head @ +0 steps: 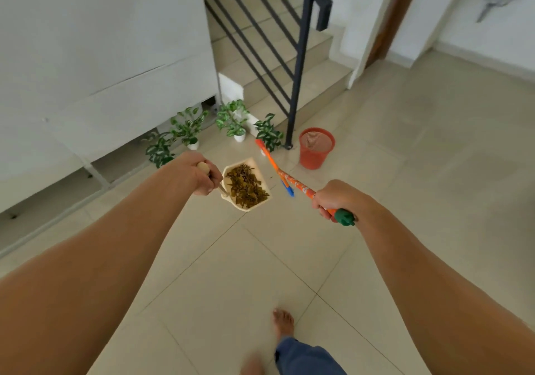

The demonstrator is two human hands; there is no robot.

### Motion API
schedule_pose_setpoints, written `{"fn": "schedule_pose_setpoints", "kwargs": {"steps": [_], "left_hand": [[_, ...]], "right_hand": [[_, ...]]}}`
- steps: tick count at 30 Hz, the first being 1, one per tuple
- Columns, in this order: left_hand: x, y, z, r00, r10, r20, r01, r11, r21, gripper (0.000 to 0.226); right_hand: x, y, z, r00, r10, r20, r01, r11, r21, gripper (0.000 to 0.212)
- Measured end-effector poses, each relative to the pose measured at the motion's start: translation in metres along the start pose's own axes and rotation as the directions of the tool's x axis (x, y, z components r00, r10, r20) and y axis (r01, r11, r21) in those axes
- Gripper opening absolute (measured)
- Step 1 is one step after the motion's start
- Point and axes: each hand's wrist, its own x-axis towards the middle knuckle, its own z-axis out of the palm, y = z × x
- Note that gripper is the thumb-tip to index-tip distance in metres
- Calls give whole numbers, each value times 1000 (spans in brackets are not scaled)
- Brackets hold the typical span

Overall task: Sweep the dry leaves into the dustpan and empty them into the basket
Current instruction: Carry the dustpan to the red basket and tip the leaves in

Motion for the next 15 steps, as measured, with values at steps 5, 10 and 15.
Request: {"fn": "schedule_pose_setpoints", "kwargs": {"steps": [5,10,15], "left_hand": [[-13,-13,42,999,-2,46,-2,997,82,18],[-21,-32,90,997,0,81,-14,986,164,21],[-12,-40,151,993,-34,115,13,984,177,12]], "right_hand": [[-16,30,-31,996,39,-82,-30,994,105,9],[-20,56,-64,988,67,-137,-43,985,167,15],[-6,80,-105,981,94,-170,-56,975,215,23]]}}
